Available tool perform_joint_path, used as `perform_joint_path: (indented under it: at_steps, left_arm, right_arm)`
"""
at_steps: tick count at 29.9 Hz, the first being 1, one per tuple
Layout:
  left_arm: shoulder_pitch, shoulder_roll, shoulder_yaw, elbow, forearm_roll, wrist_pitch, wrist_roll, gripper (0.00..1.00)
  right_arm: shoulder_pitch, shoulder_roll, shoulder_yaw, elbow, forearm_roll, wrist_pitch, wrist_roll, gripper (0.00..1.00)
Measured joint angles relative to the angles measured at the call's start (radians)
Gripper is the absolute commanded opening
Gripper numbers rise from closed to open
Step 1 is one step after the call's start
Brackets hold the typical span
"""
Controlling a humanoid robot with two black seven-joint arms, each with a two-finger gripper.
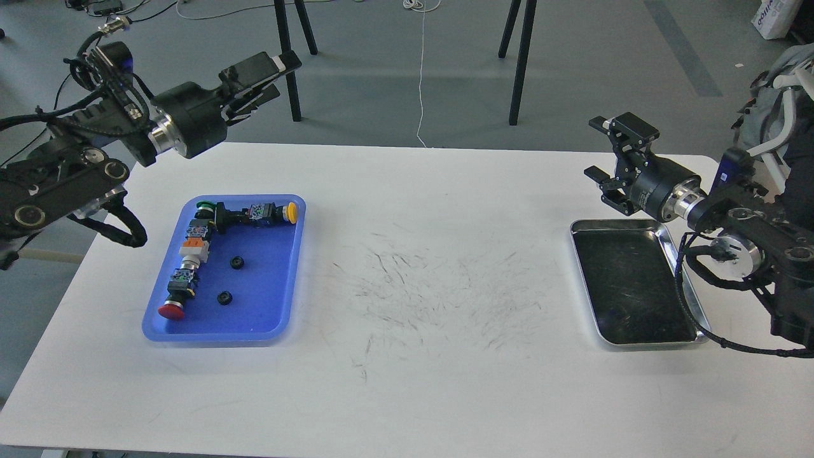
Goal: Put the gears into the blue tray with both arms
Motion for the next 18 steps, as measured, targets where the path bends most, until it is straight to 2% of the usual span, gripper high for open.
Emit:
perform_joint_path:
  at_steps: [10,18]
  left_arm:
    - [0.006,-0.175,-0.092,0.180,-0.344,-0.044,0.000,1.00]
    - [0.076,-0.347,-0.202,0.324,-0.414,-0.043,0.000,1.00]
  right_arm:
    - [-0.003,0.007,0.001,-0.008,0.113,-0.050,-0.003,0.98]
    - [-0.009,0.037,0.022,-0.100,0.283,-0.058,-0.004,0.98]
